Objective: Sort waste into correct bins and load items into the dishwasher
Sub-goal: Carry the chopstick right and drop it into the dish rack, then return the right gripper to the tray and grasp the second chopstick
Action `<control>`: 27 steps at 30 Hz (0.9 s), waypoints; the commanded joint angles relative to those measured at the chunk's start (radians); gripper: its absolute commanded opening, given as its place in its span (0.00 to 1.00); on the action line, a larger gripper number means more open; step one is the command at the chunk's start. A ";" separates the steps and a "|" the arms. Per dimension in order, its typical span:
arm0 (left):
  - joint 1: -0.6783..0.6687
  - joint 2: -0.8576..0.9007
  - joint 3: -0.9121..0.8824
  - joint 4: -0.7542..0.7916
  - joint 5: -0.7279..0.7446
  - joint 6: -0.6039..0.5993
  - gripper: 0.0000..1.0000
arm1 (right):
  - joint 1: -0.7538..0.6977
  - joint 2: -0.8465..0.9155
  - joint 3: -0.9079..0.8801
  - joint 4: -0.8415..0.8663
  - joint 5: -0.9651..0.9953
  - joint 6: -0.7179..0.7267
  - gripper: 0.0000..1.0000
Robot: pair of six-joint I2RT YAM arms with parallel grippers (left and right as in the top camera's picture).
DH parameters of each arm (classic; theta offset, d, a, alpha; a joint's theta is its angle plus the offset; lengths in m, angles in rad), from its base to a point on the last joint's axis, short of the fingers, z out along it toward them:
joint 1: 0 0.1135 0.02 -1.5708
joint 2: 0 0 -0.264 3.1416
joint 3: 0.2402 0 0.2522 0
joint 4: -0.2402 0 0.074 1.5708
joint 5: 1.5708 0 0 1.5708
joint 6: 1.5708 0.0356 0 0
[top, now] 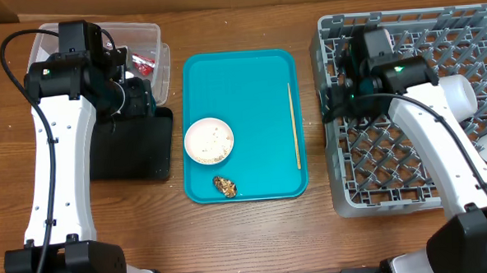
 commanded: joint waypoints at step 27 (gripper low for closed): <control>-0.003 -0.006 0.013 0.000 0.004 0.004 0.71 | 0.244 0.397 0.035 0.148 0.080 0.192 0.87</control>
